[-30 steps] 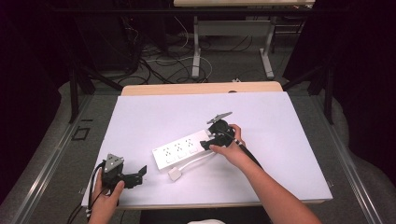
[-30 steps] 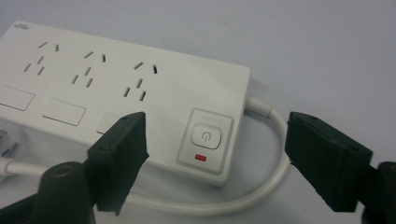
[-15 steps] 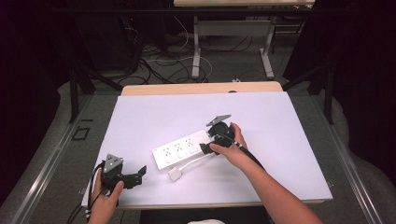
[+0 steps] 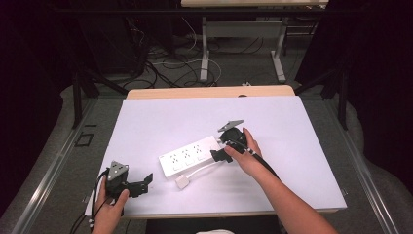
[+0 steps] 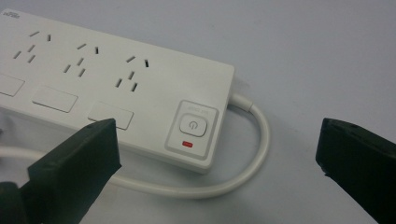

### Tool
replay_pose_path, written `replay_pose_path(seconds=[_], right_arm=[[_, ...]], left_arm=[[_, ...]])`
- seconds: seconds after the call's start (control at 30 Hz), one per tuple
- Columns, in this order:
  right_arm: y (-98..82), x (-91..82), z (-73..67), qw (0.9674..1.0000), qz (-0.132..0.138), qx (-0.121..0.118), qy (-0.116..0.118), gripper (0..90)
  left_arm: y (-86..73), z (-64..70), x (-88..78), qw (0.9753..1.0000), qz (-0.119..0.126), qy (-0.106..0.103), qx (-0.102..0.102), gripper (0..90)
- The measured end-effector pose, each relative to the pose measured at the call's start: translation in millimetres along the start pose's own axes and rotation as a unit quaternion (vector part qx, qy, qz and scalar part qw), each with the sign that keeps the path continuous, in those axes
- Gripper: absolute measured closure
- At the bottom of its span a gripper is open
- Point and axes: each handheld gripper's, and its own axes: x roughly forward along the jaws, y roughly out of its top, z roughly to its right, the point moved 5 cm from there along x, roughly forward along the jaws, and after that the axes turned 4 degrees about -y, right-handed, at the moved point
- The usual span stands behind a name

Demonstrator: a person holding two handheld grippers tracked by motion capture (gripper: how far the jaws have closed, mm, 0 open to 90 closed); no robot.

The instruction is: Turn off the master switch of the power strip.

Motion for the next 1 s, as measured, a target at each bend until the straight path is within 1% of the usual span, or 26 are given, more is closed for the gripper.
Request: replay_pose_path(seconds=[0.03,0.07,0.1,0.13,0.17,0.2,0.23,0.3,0.33,0.37,0.43,0.47,0.5,0.53,0.57,0.6,0.63,0.67,0.7,0.77,0.8,0.93,1.0], right_arm=[[-0.7,-1.5,1.4,1.0,0.001,0.004,-0.002,0.0],[-0.7,-1.5,1.4,1.0,0.001,0.004,-0.002,0.0],[-1.4,-2.5,3.2,1.0,0.002,-0.001,-0.003,0.0],[-3.0,-4.5,5.6,1.0,-0.001,0.003,-0.009,0.0],[-3.0,-4.5,5.6,1.0,-0.001,0.003,-0.009,0.0],[-5.6,-8.3,7.9,0.9998,-0.013,0.009,-0.011,0.0],[-6.2,-8.7,9.2,0.9999,-0.005,0.011,-0.011,0.0],[-7.5,-10.1,11.4,0.9998,-0.003,0.011,-0.014,0.0],[-8.5,-10.1,12.0,0.9997,0.006,0.018,-0.014,0.0],[-10.4,-11.8,14.4,0.9998,0.001,0.014,-0.015,0.0],[-13.7,-14.3,15.9,0.9996,0.0,0.024,-0.012,0.0],[-15.5,-15.6,17.9,0.9998,0.003,0.018,-0.009,0.0],[-17.0,-17.1,18.3,0.9996,0.003,0.026,-0.006,0.0],[-18.8,-18.3,20.5,0.9996,0.005,0.025,-0.009,0.0],[-22.3,-21.7,23.6,0.9994,0.006,0.032,-0.009,0.0],[-23.4,-22.1,25.3,0.9992,0.013,0.035,-0.011,0.0],[-26.0,-24.6,28.4,0.9993,0.009,0.034,-0.013,0.0],[-28.1,-26.4,29.9,0.999,0.012,0.041,-0.013,0.0],[-28.1,-26.4,29.9,0.999,0.012,0.041,-0.013,0.0],[-33.7,-30.8,33.0,0.9984,0.013,0.055,-0.009,0.1],[-36.6,-32.3,34.9,0.998,0.019,0.059,-0.011,0.6],[-50.0,-39.6,40.4,0.9974,0.022,0.066,-0.02,1.4],[-59.3,-44.3,44.5,0.9969,0.026,0.07,-0.021,1.6]], left_arm=[[-0.2,0.2,0.1,1.0,0.0,0.0,0.0,0.7],[-0.6,0.4,0.1,1.0,-0.001,0.0,0.001,0.7],[-1.1,0.4,0.0,1.0,-0.002,0.0,0.001,0.7],[-1.3,0.2,-0.2,1.0,-0.003,0.0,0.002,0.7],[-1.4,0.1,-0.7,1.0,-0.003,0.0,0.002,0.7],[-1.5,0.7,-1.0,1.0,-0.002,0.0,-0.004,0.6],[-1.5,0.6,-1.0,1.0,0.002,-0.001,-0.006,0.6],[-2.2,-0.4,-1.8,1.0,-0.001,-0.001,-0.006,0.6],[-2.3,-1.2,-2.2,1.0,-0.002,0.001,-0.004,0.7],[-2.4,-1.3,-2.3,1.0,-0.002,0.002,-0.007,0.7],[-2.3,-1.7,-2.4,1.0,-0.001,0.002,-0.008,0.6],[-2.3,-1.9,-2.3,1.0,-0.001,0.002,-0.009,0.7],[-2.4,-1.9,-2.2,1.0,-0.001,0.002,-0.009,0.7],[-2.3,-2.0,-1.9,1.0,-0.001,0.003,-0.009,0.6],[-2.3,-1.9,-1.8,1.0,-0.001,0.003,-0.009,0.6],[-2.2,-1.9,-1.7,1.0,-0.001,0.003,-0.009,0.7],[-2.1,-1.9,-1.5,1.0,-0.001,0.003,-0.009,0.6],[-2.0,-1.5,-0.9,1.0,0.0,0.002,-0.009,0.7],[-2.0,-1.5,-0.9,1.0,0.0,0.002,-0.009,0.7],[-2.0,-1.7,-0.7,1.0,-0.001,0.003,-0.006,0.7],[-2.1,-1.5,-0.6,1.0,-0.001,0.002,-0.007,0.6],[-1.9,-1.6,-0.1,1.0,-0.002,0.002,-0.008,0.7],[-1.8,-1.3,0.0,1.0,-0.003,0.003,-0.009,0.7]])
